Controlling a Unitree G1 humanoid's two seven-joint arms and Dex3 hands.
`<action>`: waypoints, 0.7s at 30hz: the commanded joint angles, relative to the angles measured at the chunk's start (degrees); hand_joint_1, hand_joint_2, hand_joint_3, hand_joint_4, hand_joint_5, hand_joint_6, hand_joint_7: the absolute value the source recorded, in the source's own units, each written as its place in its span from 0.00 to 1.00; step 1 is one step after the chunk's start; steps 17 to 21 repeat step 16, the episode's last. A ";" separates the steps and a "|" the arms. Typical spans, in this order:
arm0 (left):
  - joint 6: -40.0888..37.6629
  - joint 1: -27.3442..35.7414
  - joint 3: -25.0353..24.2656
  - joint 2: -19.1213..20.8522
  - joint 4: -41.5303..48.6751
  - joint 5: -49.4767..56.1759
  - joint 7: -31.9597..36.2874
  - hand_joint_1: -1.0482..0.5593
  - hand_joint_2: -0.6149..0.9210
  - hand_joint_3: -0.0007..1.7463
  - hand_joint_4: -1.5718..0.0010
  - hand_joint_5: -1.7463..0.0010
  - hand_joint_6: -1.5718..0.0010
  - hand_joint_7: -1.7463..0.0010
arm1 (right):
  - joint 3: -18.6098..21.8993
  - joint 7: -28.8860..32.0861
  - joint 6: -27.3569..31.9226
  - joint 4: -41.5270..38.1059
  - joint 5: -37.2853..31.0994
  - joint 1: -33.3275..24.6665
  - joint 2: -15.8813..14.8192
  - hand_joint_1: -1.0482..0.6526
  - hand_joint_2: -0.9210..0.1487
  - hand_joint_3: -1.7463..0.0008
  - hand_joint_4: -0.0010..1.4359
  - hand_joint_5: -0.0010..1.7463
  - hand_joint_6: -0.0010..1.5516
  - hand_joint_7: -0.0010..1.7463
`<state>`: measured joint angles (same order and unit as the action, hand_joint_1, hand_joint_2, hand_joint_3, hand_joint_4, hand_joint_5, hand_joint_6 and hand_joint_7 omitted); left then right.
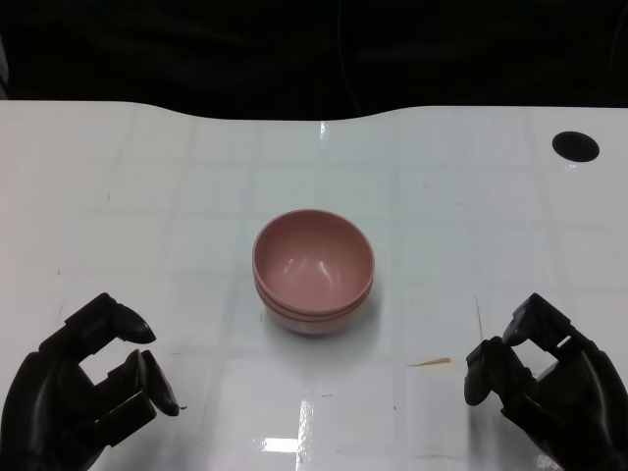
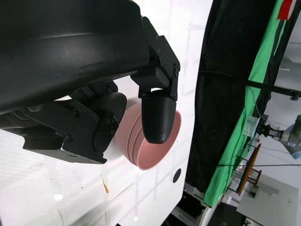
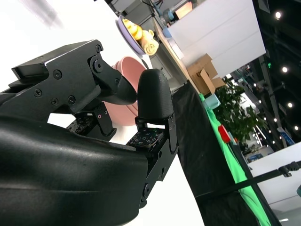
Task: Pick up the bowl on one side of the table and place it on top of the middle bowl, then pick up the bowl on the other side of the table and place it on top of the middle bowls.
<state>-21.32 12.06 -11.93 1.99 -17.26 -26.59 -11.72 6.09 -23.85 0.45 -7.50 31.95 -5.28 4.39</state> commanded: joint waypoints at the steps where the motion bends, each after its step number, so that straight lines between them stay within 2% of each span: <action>1: 0.47 -0.24 -0.84 0.35 0.33 -0.42 0.52 0.79 1.00 0.76 0.45 0.00 0.61 0.00 | 0.71 -0.52 -0.38 0.05 -0.42 0.27 -0.25 0.61 0.31 0.33 0.60 1.00 0.43 0.93; 21: 0.95 -0.16 -0.68 0.19 0.08 -0.25 1.49 0.79 1.00 0.75 0.45 0.00 0.61 0.00 | 1.44 0.00 -0.87 -0.17 -1.84 0.16 0.94 0.61 0.31 0.34 0.61 1.00 0.44 0.93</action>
